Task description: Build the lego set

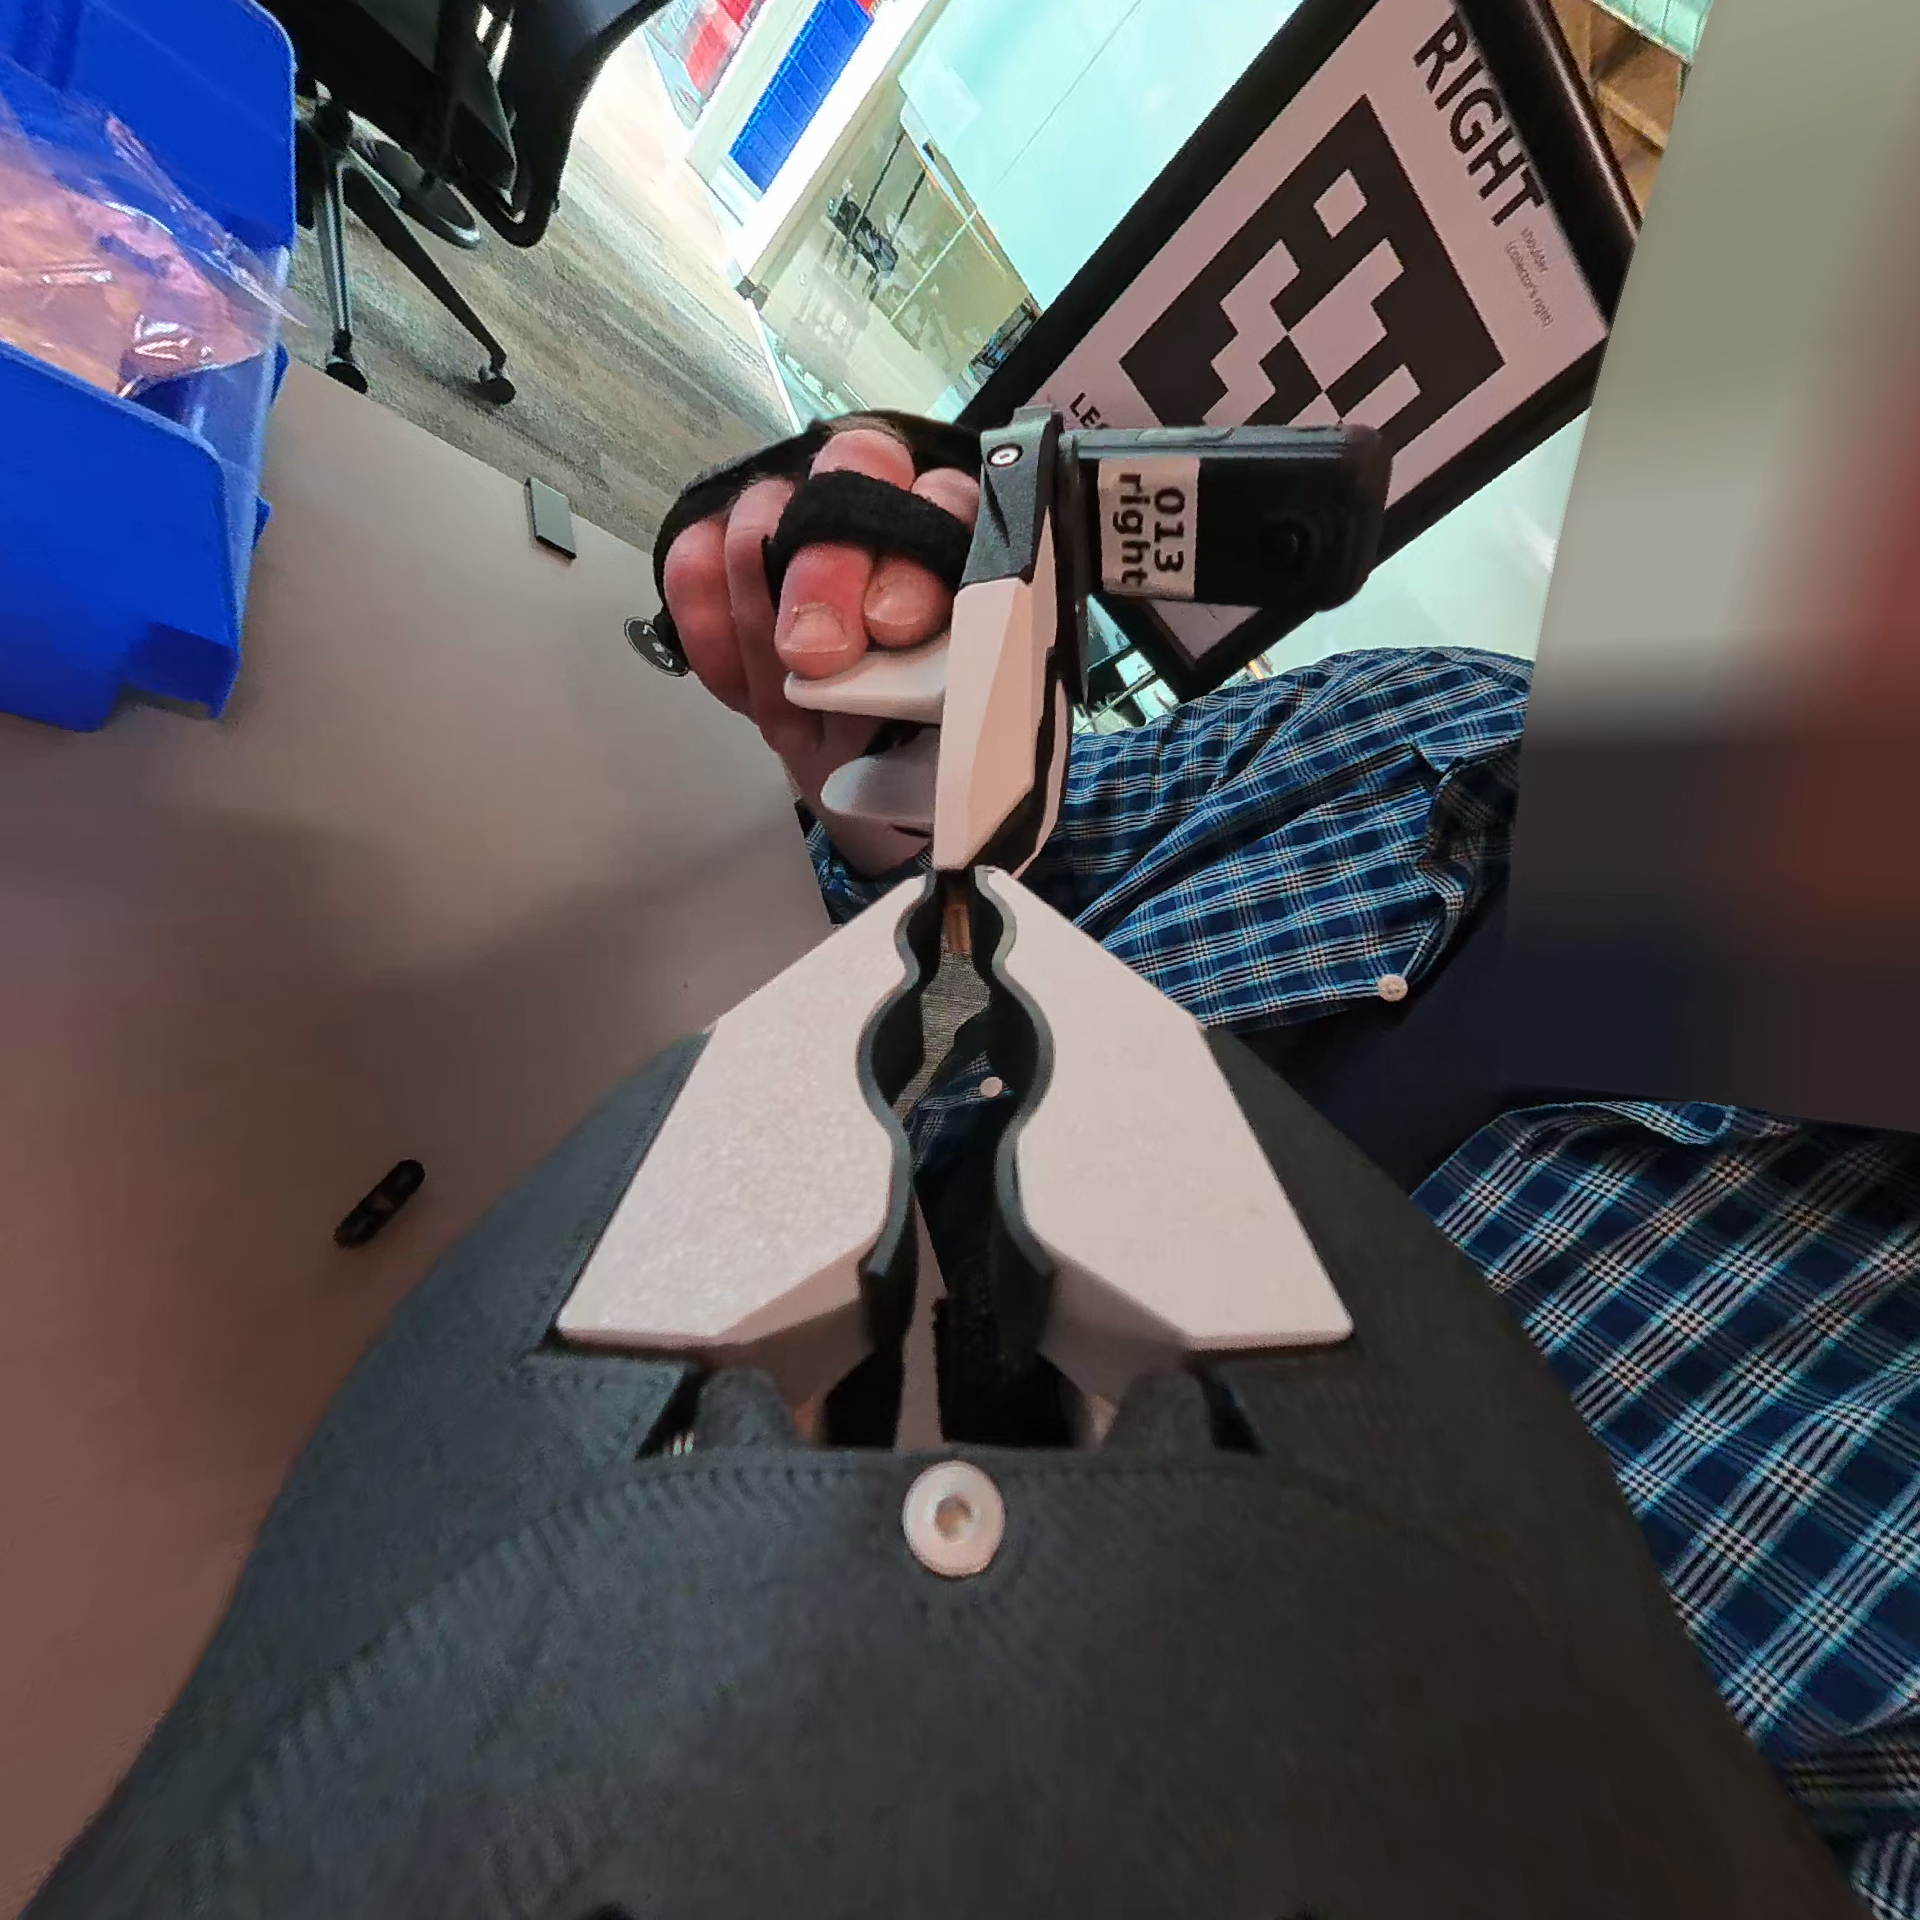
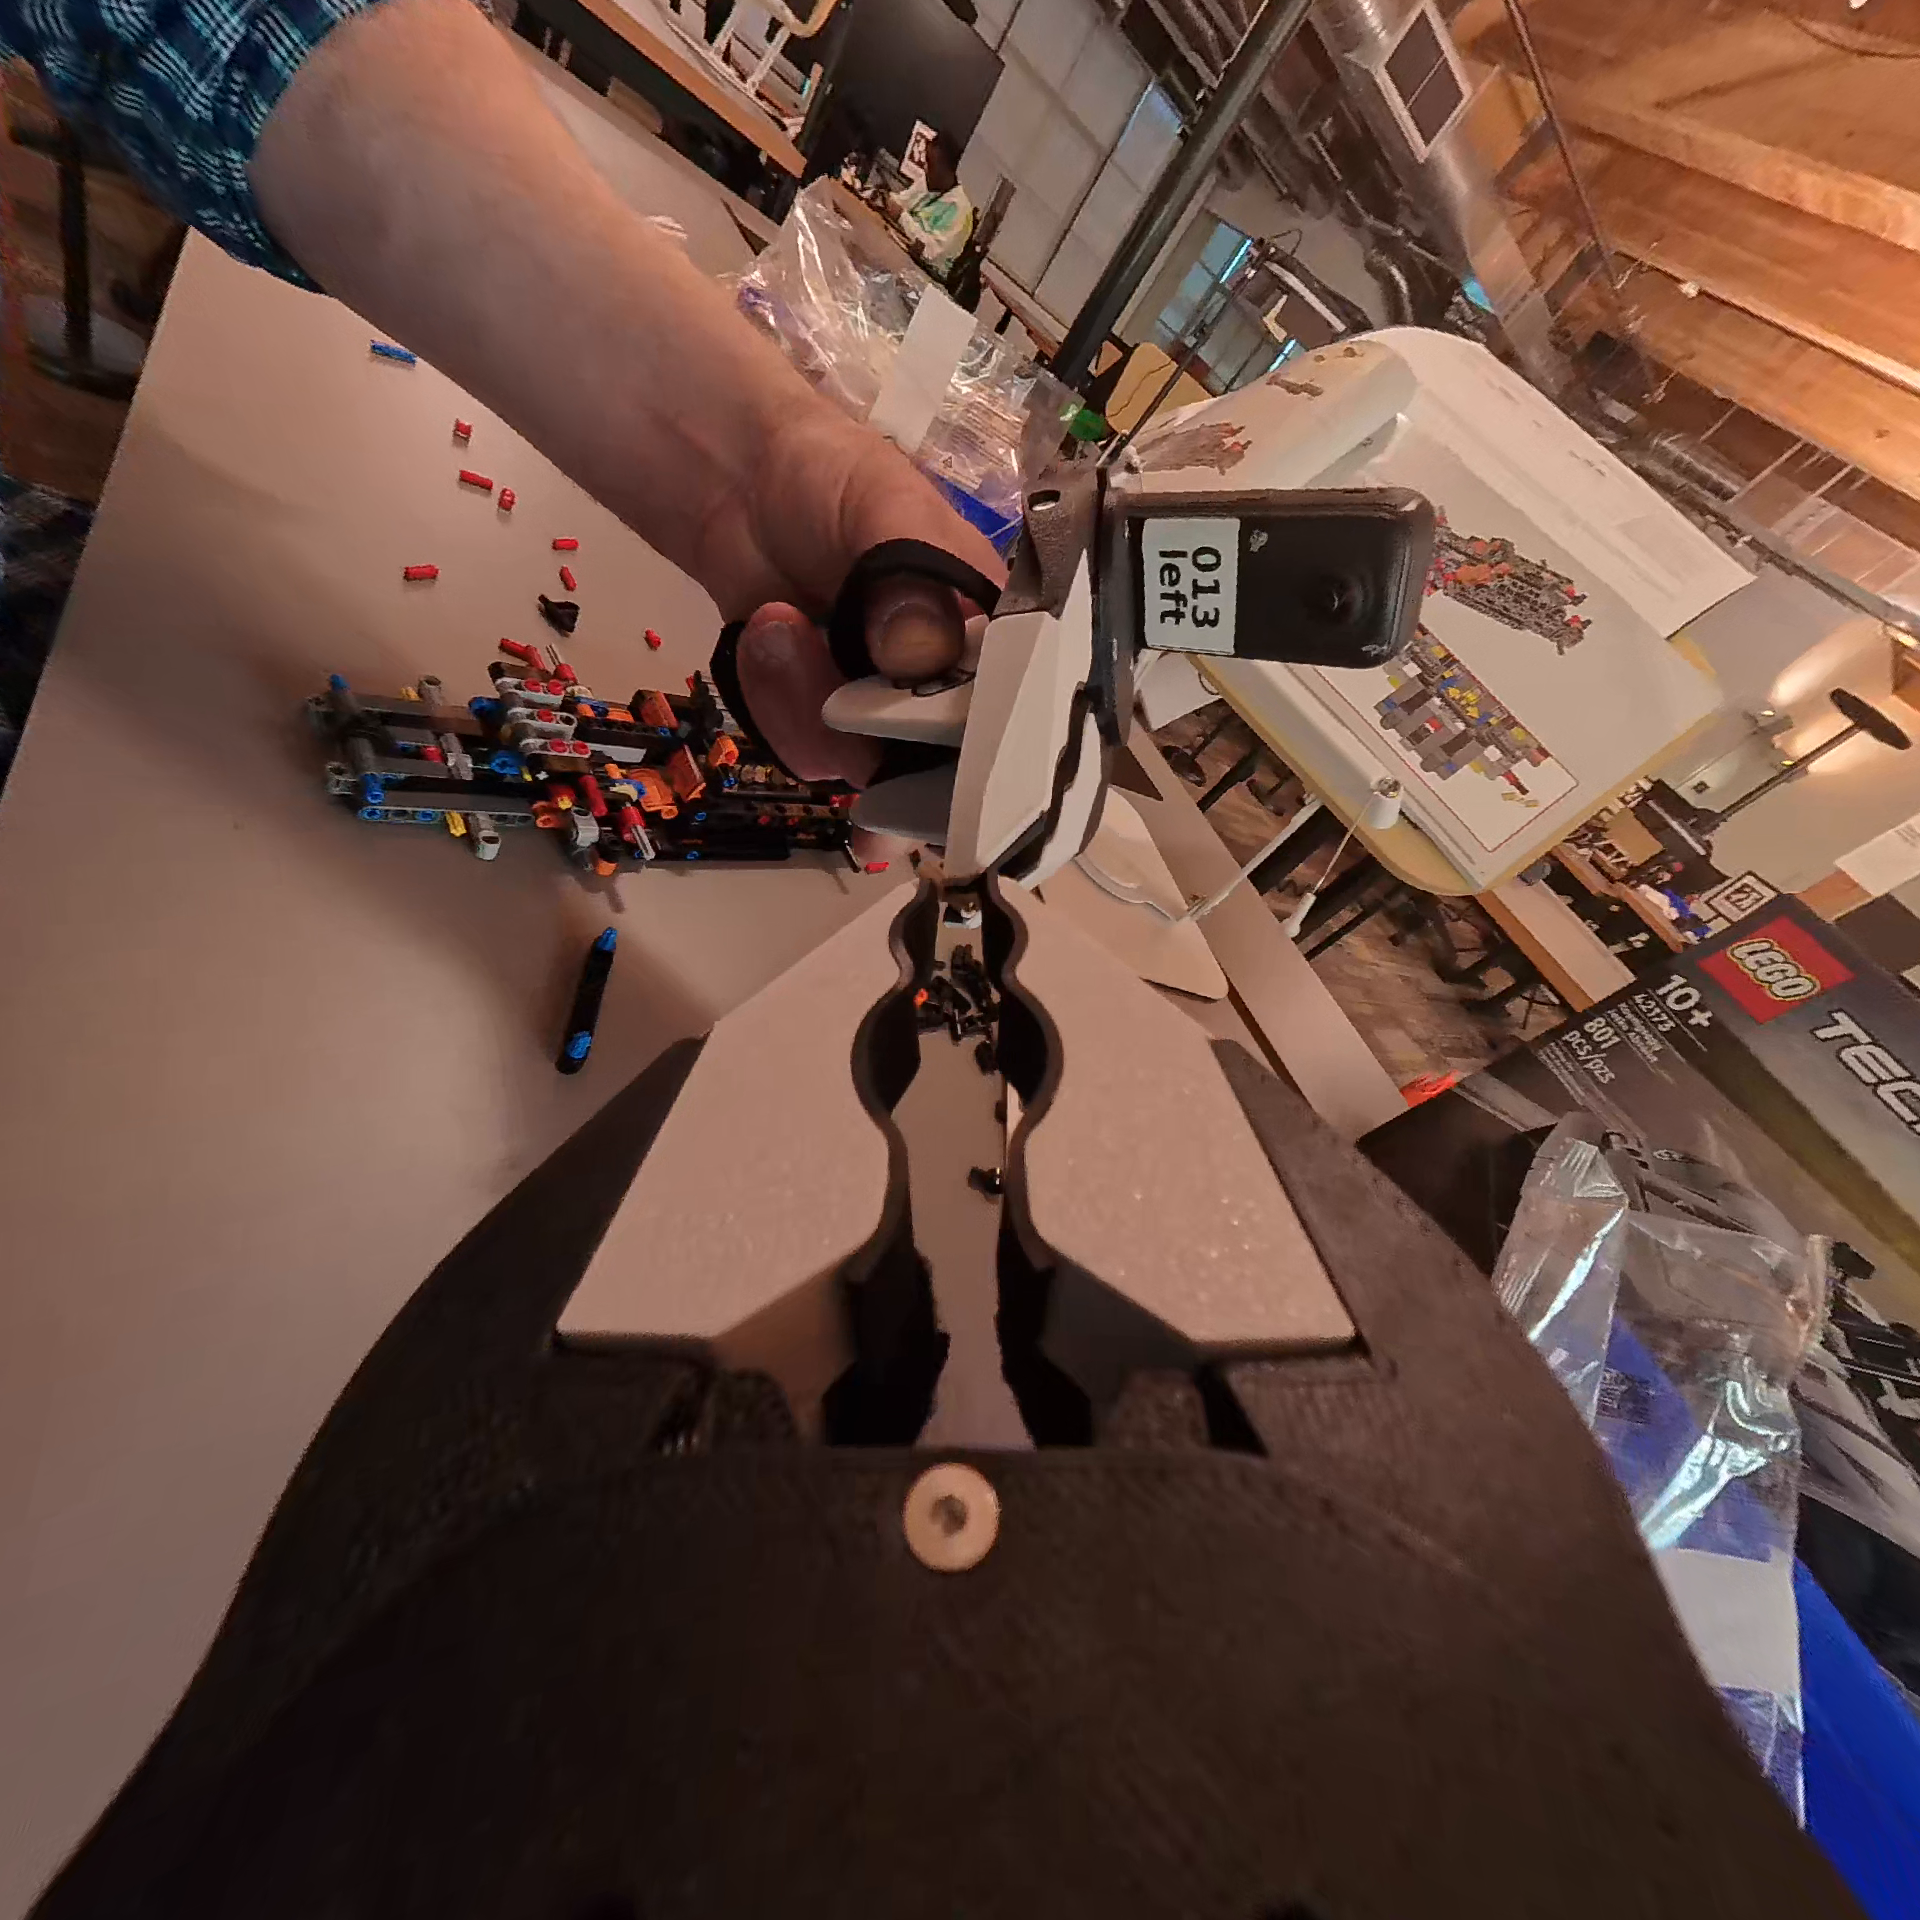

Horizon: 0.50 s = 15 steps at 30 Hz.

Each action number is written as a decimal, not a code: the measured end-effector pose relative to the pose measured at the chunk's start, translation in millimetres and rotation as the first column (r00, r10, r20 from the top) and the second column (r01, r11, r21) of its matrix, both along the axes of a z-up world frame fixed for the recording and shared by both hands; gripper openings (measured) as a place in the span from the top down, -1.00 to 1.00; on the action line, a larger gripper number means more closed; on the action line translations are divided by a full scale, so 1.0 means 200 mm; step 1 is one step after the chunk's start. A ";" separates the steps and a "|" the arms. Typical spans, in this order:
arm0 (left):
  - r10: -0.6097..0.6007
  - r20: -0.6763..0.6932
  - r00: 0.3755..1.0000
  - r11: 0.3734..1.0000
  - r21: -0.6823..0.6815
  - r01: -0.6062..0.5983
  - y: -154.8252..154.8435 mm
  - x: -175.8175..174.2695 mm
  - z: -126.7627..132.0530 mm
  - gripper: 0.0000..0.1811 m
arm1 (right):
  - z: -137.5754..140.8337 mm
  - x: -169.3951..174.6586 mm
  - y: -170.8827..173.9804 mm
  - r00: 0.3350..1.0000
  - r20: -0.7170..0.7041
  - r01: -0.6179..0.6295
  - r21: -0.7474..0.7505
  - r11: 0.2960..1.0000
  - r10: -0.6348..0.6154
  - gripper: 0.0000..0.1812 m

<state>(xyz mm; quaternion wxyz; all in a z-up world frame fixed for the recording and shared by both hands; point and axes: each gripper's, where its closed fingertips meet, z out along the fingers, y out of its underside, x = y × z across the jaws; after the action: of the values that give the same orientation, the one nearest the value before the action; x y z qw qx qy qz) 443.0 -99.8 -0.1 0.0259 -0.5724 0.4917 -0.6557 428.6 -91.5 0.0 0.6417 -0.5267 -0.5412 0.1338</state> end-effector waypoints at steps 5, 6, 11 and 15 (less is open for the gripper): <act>-0.005 0.019 1.000 1.000 -0.027 0.005 -0.01 0.01 0.01 0.95 | 0.01 0.01 0.00 1.000 -0.017 -0.026 -0.054 0.998 0.025 0.99; -0.008 0.021 1.000 0.999 -0.032 0.009 -0.01 0.01 0.01 0.95 | 0.02 0.01 0.00 0.999 -0.023 -0.033 -0.064 0.997 0.031 0.99; 0.014 0.025 1.000 1.000 -0.028 -0.013 0.02 0.01 0.01 0.89 | 0.00 0.03 0.00 0.999 -0.030 -0.046 -0.122 0.991 0.042 0.99; 0.073 -0.054 0.996 0.988 0.143 -0.064 0.11 -0.04 -0.08 0.84 | -0.11 0.07 0.03 0.997 0.064 -0.027 -0.251 0.968 0.044 0.98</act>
<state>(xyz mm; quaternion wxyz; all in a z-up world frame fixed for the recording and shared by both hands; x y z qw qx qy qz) 435.7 -77.1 -15.4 0.0744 -0.6048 0.5176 -0.6006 442.6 -85.3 -22.3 0.5487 -0.5978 -0.5512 0.1942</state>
